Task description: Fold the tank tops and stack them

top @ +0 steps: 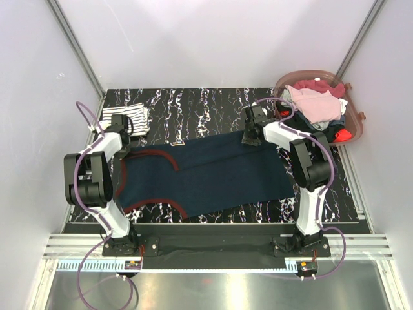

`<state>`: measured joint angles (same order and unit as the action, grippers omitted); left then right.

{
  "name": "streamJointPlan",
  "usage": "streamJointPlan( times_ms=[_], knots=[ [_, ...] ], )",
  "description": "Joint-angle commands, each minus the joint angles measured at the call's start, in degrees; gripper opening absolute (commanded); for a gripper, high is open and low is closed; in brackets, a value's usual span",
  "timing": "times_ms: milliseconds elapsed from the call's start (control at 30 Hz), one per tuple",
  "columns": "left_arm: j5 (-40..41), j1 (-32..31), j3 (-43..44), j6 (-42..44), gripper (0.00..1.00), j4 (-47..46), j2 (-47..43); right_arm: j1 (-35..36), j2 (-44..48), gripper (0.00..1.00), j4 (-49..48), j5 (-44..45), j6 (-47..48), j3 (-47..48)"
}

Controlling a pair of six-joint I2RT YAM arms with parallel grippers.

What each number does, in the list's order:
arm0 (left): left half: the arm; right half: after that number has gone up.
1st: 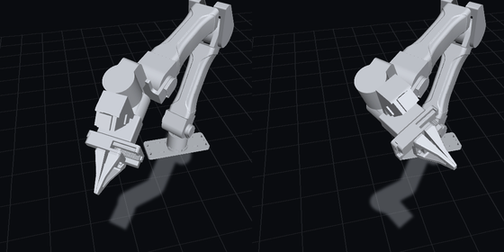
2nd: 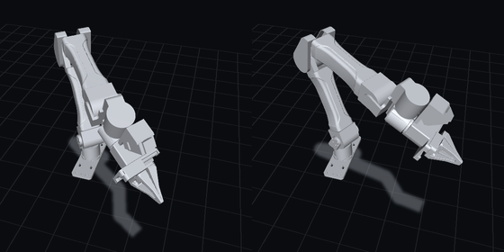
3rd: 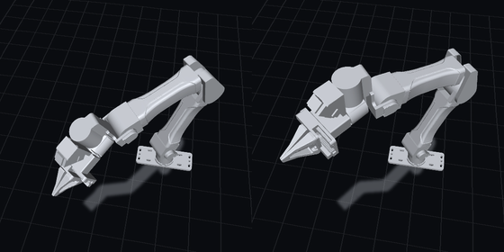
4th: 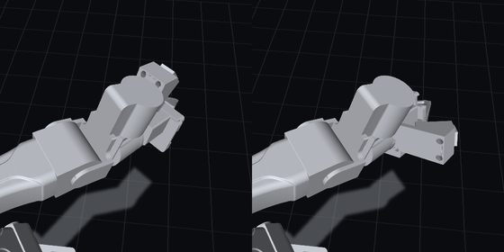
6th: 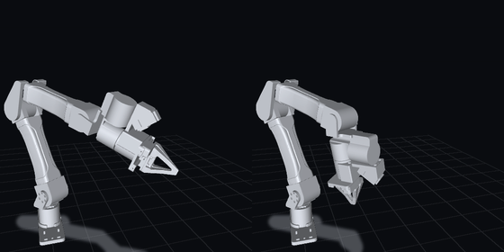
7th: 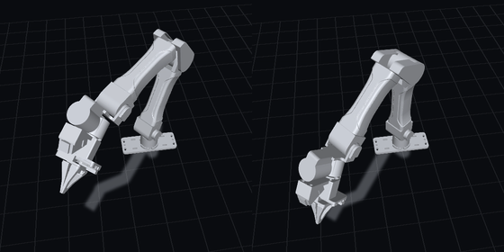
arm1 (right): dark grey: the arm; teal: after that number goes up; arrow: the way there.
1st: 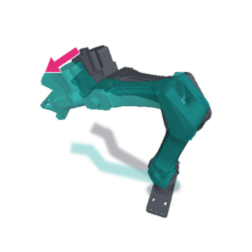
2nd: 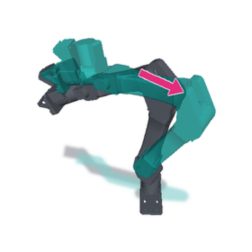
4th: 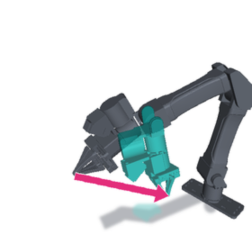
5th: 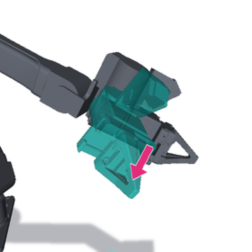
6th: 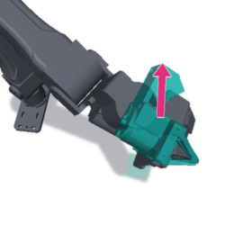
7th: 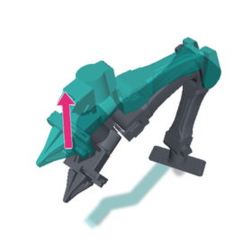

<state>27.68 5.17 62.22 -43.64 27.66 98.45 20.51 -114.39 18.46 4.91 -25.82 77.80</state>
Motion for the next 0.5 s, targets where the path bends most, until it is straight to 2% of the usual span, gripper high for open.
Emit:
streamJointPlan(
  times_ms=[0, 233, 333, 467],
  knots=[
    [1.32, 1.07, 0.63, -3.91, 0.09, 2.04, -1.25, 0.32, -3.03, 0.26, 4.12, 3.78, -1.51, 4.37],
    [-4.56, 5.11, -2.97, -7.43, 0.12, 0.91, -2.3, -1.97, -4.09, 0.24, 4.39, 2.39, -4.06, 3.76],
    [-3.52, 5.73, -3.33, -8.3, 0.13, 1.43, -2.65, -2.14, -3.91, 0.24, 4.57, 3.35, -4.5, 3.59],
    [-2.02, 5.91, -5.79, -7.88, 0.3, -1.1, -6.59, -2.23, -3.21, 0.24, 4.22, 3.88, -5.02, 2.89]
  ],
)
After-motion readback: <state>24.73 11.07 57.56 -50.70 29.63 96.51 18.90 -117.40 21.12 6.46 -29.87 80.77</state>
